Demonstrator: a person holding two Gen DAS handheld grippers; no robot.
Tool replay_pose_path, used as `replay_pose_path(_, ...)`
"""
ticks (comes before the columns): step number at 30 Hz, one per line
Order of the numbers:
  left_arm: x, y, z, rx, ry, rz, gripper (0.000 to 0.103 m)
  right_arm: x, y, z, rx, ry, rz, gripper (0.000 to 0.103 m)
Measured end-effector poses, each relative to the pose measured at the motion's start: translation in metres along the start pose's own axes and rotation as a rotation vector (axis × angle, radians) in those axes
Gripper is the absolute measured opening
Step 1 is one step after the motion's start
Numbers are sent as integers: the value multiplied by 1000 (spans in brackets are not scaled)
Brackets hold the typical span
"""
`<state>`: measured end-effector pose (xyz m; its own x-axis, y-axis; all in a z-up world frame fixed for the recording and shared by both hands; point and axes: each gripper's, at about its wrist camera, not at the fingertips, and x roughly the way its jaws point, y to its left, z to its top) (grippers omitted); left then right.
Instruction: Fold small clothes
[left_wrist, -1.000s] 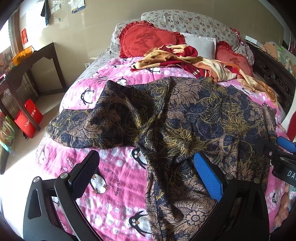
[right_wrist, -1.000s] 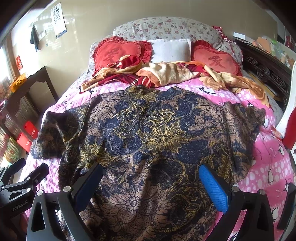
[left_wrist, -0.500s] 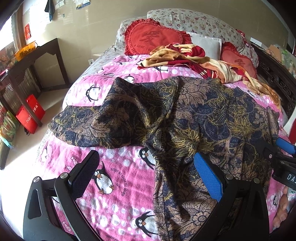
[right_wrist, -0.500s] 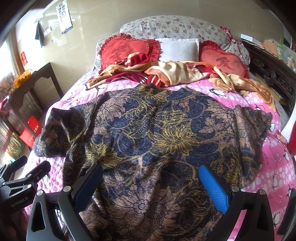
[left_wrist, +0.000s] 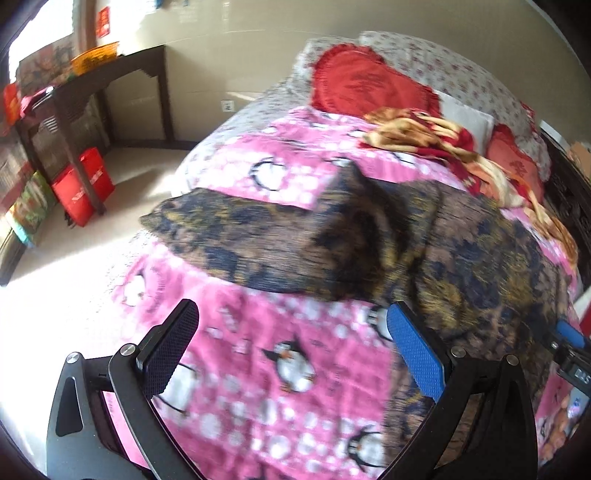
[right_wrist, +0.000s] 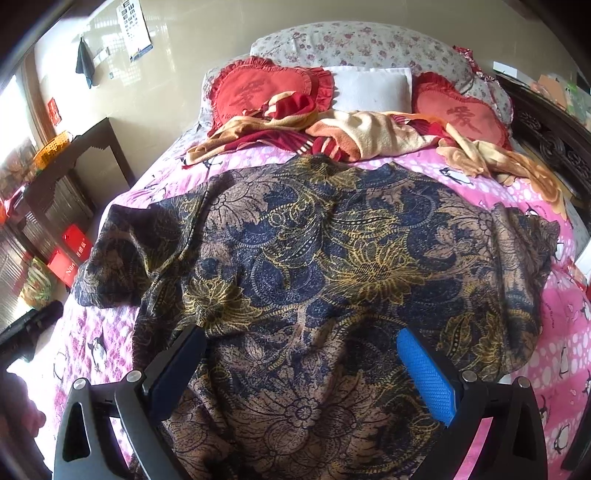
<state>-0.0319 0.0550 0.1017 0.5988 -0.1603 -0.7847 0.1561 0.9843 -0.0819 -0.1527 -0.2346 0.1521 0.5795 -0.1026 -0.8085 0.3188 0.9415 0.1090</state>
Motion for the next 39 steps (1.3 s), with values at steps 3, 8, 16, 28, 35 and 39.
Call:
replay_pose_path(3, 16, 30, 6, -49, 7, 55, 102, 4, 3, -1, -7, 10, 2, 103)
replay_pose_path(8, 52, 82, 30, -155, 27, 114, 102, 15, 6, -1, -17, 40, -1, 103)
replay_pose_path(16, 123, 153, 68, -399, 100, 138, 99, 27, 12, 3, -41, 77, -14, 103)
replay_pose_path(28, 118, 147, 100, -462, 67, -24, 6, 42, 8, 6, -25, 105, -14, 103)
replay_pose_path(35, -15, 51, 163, -230, -187, -220, 6, 34, -8, 7, 36, 79, 14, 103)
replay_pose_path(39, -70, -32, 177, -53, -248, -344, 6, 22, -23, 7, 65, 41, 15, 103)
